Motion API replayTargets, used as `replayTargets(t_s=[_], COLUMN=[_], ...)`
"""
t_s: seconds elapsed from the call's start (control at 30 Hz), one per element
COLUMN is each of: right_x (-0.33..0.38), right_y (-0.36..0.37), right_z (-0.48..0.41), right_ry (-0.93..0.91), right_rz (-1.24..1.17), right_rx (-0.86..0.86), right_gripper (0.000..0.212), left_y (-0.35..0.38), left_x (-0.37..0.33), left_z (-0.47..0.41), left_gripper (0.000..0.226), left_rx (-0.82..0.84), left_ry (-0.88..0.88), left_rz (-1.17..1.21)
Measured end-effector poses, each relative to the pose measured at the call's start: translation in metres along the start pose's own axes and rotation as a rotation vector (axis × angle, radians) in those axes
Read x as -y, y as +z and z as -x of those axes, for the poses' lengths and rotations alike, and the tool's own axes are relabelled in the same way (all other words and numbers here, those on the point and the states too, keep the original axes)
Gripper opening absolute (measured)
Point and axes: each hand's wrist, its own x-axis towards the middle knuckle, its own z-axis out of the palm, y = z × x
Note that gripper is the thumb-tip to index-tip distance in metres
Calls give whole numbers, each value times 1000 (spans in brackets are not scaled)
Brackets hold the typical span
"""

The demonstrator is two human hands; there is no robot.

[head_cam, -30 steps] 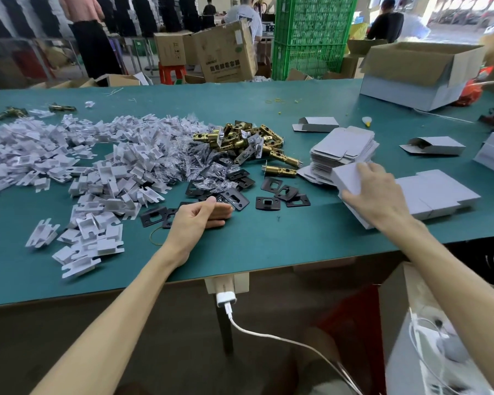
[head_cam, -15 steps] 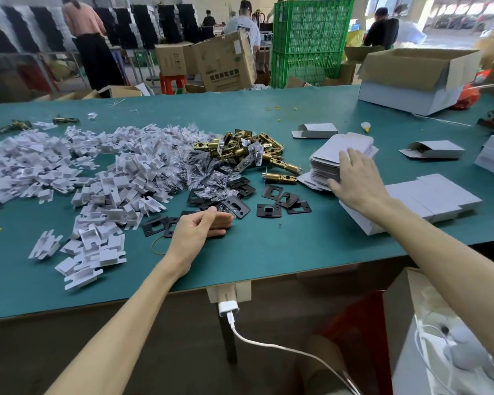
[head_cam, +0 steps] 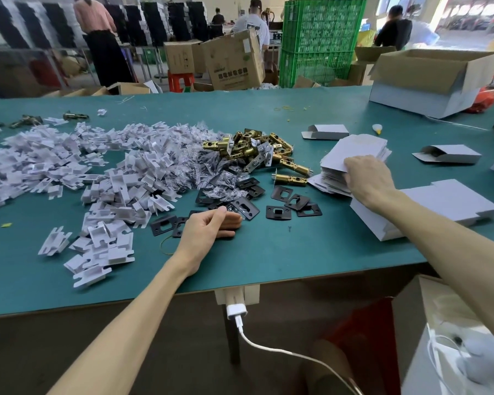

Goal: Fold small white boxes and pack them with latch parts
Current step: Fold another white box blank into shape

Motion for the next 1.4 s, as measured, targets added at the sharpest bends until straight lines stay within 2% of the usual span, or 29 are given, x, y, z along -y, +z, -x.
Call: replayTargets(t_s=[0.1,0.17,0.27,0.33,0.37,0.5,0.67,0.77,1.0,1.17,1.3,1.4], right_x=[4,8,24,41,49,83,129,147,151,149,149,149], right_y=[-10,-17,-32,-39,-40,-19,10,20,25,27,28,27], right_z=[4,7,18,24,25,46,87,98,105,105,105,105], right_ry=[24,23,-67,-32,34,349,551,579,487,464,472,458], right_rz=[-24,-118,-528,-871,-1016,-1501,-1856,-1937,-1967,-1954,-1982,-1989], right_rx=[17,-56,-354,-473,-435,-79,142,196,165,162,188,181], right_gripper=[20,26,19,18,19,15,19,21,40,46,32,34], left_y=[0,0,1,1,1,-1,-5,-7,-12,-14,-15,-16], left_x=[1,3,3,3,3,3,0,1,-1,-3,-4,-6], left_z=[-1,-1,-1,-1,-1,2,3,3,2,5,7,9], left_gripper=[36,36,35,33,31,22,29,33,31,37,37,31], left_rx=[2,1,-2,-1,-2,-3,-11,-47,1,57,44,57], left_ry=[2,2,4,8,13,41,19,1,-57,-41,-32,-41], left_rz=[1,4,16,21,22,40,155,240,467,411,378,382])
